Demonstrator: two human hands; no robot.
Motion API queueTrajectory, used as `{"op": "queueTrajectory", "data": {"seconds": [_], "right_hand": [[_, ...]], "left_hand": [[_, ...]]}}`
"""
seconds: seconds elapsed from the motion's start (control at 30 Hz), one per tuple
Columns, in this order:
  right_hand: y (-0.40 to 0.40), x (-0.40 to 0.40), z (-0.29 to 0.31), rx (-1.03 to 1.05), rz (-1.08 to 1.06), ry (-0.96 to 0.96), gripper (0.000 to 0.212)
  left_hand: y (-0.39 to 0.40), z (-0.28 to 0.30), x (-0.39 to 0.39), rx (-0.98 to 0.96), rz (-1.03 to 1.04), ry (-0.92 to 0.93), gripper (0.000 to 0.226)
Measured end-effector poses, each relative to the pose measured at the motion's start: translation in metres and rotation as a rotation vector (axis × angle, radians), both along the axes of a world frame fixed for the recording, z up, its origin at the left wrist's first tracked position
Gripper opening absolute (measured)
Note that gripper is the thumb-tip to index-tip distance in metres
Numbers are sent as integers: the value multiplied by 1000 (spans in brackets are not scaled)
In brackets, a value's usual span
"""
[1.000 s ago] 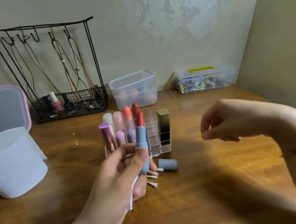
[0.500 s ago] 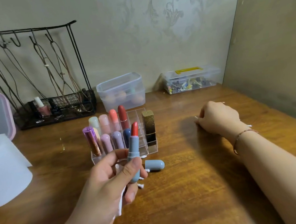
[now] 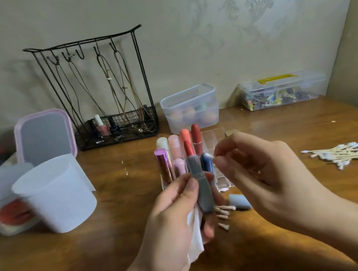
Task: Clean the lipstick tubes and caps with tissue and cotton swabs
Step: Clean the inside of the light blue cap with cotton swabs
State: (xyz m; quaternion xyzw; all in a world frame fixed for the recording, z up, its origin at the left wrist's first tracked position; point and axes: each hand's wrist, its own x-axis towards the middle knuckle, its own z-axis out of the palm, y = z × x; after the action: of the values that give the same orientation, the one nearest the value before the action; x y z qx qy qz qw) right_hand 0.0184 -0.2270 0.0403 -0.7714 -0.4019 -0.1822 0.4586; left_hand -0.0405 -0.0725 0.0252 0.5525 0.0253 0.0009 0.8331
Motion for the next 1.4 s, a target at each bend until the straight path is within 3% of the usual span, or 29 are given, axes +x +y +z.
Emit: {"op": "queueTrajectory", "data": {"seconds": [0.33, 0.67, 0.8, 0.93, 1.03, 1.1, 1.17, 1.23, 1.3, 1.4], "right_hand": [[3, 2, -7, 41, -7, 26, 5], [4, -4, -7, 12, -4, 31, 7], [3, -5, -2, -57, -98, -59, 8], [-1, -3, 7, 177, -211, -76, 11], [-1, -4, 12, 489, 6, 144, 16], [1, -6, 10, 529, 204, 240, 29], [5, -10, 8, 493, 348, 289, 40], [8, -11, 2, 394, 298, 248, 23], [10, -10, -4, 202, 135, 90, 8], [8, -5, -9, 129, 51, 95, 34]], "left_hand": [[0, 2, -6, 72, -61, -68, 17], [3, -4, -2, 157, -35, -150, 28], [3, -7, 0, 162, -24, -176, 27], [5, -5, 0, -3, -61, -130, 22], [11, -2, 1, -120, -106, -64, 37], [13, 0, 3, -217, -123, -30, 39], [15, -2, 7, -288, -134, -18, 41], [17, -4, 13, -299, -126, 8, 45], [19, -3, 15, -239, -101, 42, 44], [20, -2, 6, -328, -225, -12, 22]]}}
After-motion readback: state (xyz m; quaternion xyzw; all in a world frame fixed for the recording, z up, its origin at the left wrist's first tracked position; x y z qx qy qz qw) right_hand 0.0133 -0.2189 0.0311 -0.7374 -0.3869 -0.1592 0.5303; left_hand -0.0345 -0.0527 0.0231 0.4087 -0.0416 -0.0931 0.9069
